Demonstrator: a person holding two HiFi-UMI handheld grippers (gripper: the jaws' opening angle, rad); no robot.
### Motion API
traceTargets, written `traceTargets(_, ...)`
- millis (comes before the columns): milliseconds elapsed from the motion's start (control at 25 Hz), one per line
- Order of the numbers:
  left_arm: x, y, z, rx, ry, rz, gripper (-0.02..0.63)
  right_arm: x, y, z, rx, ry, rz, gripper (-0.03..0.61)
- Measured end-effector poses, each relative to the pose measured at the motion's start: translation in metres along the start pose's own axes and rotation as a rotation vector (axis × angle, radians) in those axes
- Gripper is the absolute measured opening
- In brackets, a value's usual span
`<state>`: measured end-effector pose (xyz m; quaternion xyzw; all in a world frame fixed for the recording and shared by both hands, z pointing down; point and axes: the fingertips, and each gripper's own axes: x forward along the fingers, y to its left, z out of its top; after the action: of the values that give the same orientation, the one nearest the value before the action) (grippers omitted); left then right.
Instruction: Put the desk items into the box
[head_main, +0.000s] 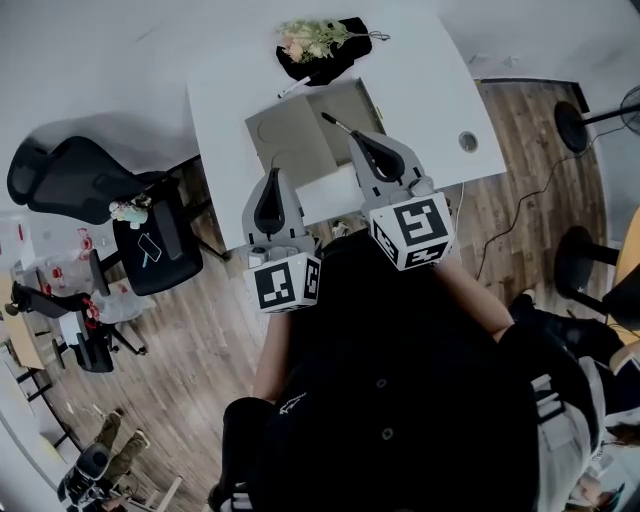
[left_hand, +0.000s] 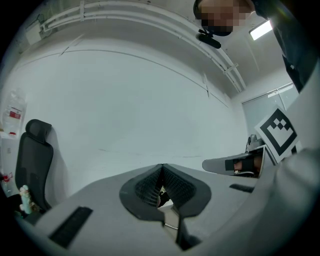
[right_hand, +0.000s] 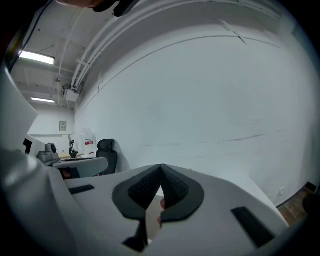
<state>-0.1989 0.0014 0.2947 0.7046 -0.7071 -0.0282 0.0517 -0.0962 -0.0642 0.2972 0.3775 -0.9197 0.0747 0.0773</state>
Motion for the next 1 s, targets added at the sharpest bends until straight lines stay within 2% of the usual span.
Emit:
traceTargets(320,0.0,-0.013,-0.004,0.015,0.006,-0.031,0.008,-0.005,0.01,-0.001,-0.058,-0.006,0.006,-0.002)
traceTargets(1000,-0.001,-0.018,-0.007,0.015,0.009,-0.035,0.008,-0.005,0.014,-0.005,-0.07,0.011,0.03,-0.002)
